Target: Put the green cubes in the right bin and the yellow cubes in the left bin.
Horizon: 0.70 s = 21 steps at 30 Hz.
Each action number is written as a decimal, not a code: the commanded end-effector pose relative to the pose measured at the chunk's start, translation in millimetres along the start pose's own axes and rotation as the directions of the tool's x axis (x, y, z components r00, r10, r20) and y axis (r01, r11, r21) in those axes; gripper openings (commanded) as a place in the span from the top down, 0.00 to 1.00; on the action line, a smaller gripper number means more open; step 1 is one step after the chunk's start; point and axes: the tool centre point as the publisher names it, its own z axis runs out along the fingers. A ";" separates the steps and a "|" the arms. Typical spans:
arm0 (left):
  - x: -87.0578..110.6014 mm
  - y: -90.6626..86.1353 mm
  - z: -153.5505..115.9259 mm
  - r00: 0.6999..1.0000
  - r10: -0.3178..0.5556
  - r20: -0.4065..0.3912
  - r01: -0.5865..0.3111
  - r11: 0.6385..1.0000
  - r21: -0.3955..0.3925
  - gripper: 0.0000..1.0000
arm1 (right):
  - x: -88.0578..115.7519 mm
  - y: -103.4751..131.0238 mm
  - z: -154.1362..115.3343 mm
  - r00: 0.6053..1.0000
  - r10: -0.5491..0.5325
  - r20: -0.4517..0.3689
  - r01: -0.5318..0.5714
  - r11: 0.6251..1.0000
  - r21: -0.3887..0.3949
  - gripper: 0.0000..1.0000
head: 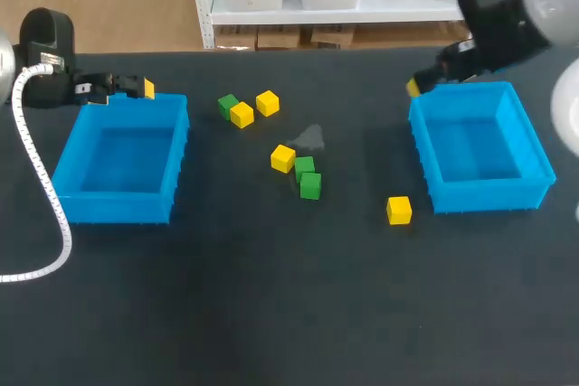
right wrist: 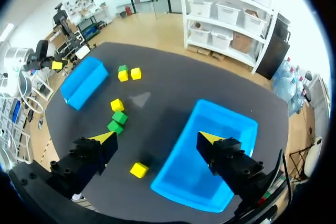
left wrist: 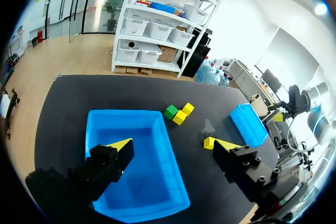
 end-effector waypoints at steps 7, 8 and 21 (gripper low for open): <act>1.0 1.5 0.2 1.000 0.002 0.005 -0.002 1.000 0.007 0.00 | 1.8 49.2 41.0 0.996 -0.052 -0.077 0.052 0.999 -0.002 0.00; 1.0 1.5 0.2 1.000 0.002 0.005 -0.002 1.000 0.007 0.00 | 2.6 56.0 44.0 0.995 -0.058 -0.084 0.058 0.998 -0.005 0.00; 1.0 1.5 0.2 1.000 0.002 0.005 -0.002 1.000 0.007 0.00 | 25.1 104.9 86.2 0.969 -0.108 -0.221 0.099 0.994 -0.048 0.00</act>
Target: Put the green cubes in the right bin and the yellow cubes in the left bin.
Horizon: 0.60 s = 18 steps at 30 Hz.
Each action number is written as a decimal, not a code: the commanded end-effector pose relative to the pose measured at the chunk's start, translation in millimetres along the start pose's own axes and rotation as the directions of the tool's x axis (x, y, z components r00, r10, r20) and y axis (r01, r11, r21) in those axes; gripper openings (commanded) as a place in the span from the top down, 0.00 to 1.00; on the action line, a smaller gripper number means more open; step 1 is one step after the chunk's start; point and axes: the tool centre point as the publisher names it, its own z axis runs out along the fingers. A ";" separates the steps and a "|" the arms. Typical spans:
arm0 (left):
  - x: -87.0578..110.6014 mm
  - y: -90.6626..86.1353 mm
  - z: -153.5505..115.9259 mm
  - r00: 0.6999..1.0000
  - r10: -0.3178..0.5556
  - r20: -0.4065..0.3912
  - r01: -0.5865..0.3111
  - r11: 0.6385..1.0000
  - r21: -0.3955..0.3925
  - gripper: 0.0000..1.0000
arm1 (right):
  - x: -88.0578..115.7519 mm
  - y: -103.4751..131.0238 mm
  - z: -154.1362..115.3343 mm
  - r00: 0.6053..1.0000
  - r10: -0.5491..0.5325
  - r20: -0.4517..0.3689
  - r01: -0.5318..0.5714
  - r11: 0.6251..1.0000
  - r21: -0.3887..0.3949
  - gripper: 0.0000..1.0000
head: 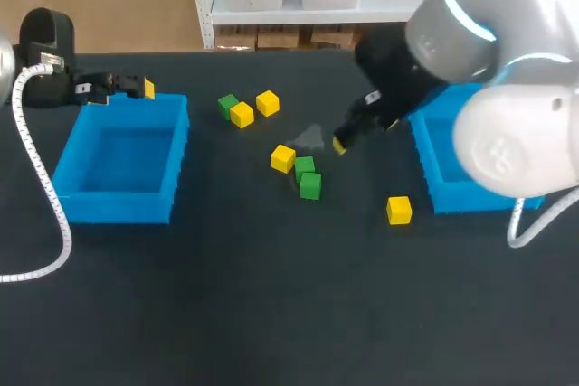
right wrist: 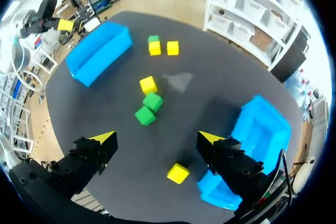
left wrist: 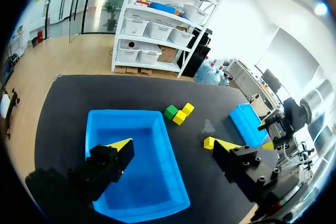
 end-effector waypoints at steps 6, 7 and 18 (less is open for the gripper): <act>1.0 1.5 0.2 1.000 0.002 0.005 -0.002 1.000 0.007 0.00 | -8.9 11.1 54.6 0.989 0.113 -0.098 -0.116 0.993 -0.025 0.00; 1.0 1.5 0.2 1.000 0.002 0.005 -0.002 1.000 0.007 0.00 | -10.1 11.6 59.3 0.987 0.127 -0.102 -0.130 0.991 -0.019 0.00; 1.0 1.5 0.2 1.000 0.002 0.005 -0.002 1.000 0.007 0.00 | -17.7 21.3 92.9 0.970 0.195 -0.143 -0.191 0.981 0.041 0.00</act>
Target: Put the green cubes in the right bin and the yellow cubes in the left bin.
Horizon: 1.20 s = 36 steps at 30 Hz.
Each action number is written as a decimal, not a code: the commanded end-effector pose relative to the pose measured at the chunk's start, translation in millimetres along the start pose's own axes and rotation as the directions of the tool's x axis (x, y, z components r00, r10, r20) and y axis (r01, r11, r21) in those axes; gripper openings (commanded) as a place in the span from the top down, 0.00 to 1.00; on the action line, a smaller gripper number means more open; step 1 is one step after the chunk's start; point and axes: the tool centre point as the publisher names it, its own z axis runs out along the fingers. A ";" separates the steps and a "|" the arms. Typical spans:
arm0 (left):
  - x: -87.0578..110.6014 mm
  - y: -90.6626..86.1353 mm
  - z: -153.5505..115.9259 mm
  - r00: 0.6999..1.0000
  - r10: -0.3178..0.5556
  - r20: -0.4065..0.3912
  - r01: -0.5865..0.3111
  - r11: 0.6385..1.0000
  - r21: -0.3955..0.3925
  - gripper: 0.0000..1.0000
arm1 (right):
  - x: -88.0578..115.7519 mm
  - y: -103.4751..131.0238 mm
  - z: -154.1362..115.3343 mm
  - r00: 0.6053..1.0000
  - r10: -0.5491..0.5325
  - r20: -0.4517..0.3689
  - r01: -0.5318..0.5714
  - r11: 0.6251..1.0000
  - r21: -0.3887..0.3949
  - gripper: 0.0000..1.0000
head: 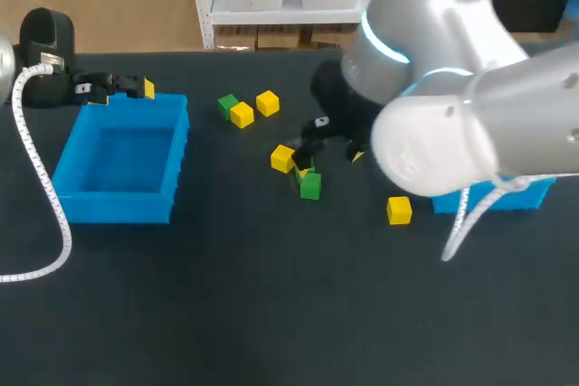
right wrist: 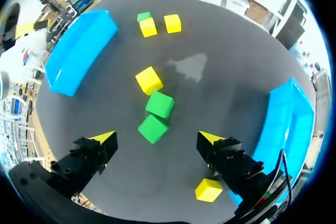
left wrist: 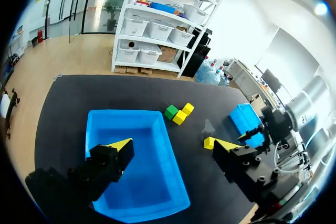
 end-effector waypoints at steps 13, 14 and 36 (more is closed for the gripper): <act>1.0 1.5 0.2 1.000 0.002 0.005 -0.002 1.000 0.007 0.00 | 0.9 2.1 27.9 0.998 0.032 -0.053 -0.028 0.997 0.073 0.00; 1.0 1.5 0.2 1.000 0.002 0.005 -0.002 1.000 0.007 0.00 | 1.7 2.3 29.4 0.998 0.033 -0.056 -0.029 0.997 0.075 0.00; 1.0 1.5 0.2 1.000 0.002 0.005 -0.002 1.000 0.007 0.00 | 4.7 15.8 56.3 0.994 -0.009 -0.112 0.024 0.990 0.137 1.00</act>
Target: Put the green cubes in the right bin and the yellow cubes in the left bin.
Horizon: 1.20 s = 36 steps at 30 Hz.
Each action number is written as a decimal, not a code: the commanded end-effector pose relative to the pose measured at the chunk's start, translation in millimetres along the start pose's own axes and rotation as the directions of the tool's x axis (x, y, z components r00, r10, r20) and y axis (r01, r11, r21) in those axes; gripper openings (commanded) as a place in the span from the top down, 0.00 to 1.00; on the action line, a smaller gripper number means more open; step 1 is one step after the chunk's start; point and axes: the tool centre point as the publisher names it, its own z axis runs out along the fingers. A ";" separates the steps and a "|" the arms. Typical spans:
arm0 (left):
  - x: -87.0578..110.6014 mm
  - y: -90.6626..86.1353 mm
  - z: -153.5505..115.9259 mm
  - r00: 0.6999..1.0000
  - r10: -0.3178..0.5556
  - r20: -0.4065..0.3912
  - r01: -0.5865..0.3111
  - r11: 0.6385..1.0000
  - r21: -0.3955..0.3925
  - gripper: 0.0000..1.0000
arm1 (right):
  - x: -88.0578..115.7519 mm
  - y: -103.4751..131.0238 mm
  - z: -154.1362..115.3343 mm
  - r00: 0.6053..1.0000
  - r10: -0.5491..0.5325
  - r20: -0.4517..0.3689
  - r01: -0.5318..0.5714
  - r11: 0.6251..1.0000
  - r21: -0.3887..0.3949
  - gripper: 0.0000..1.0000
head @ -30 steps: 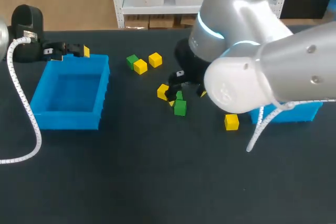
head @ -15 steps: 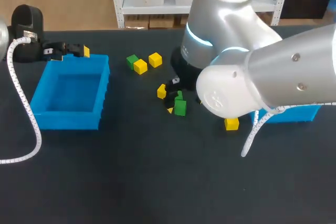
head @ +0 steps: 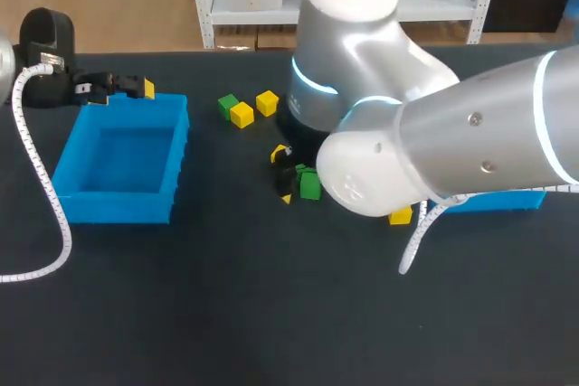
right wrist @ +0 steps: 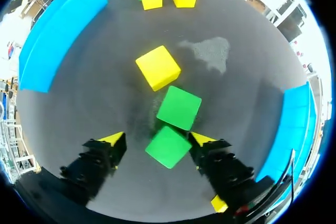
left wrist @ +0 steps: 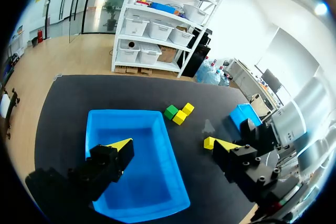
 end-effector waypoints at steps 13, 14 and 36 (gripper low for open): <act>1.0 1.5 0.2 1.000 0.002 0.005 -0.002 1.000 0.007 0.00 | 2.6 -18.0 -12.5 1.000 -0.017 0.021 0.016 0.997 0.077 1.00; 1.0 1.5 0.2 1.000 0.002 0.005 -0.002 1.000 0.007 0.00 | 3.1 -20.4 -17.0 0.999 -0.024 0.029 0.021 0.996 0.083 1.00; 1.0 1.5 0.2 1.000 0.002 0.005 -0.002 1.000 0.007 0.00 | -15.7 -168.8 -139.4 0.918 0.194 0.346 -0.255 0.956 0.143 1.00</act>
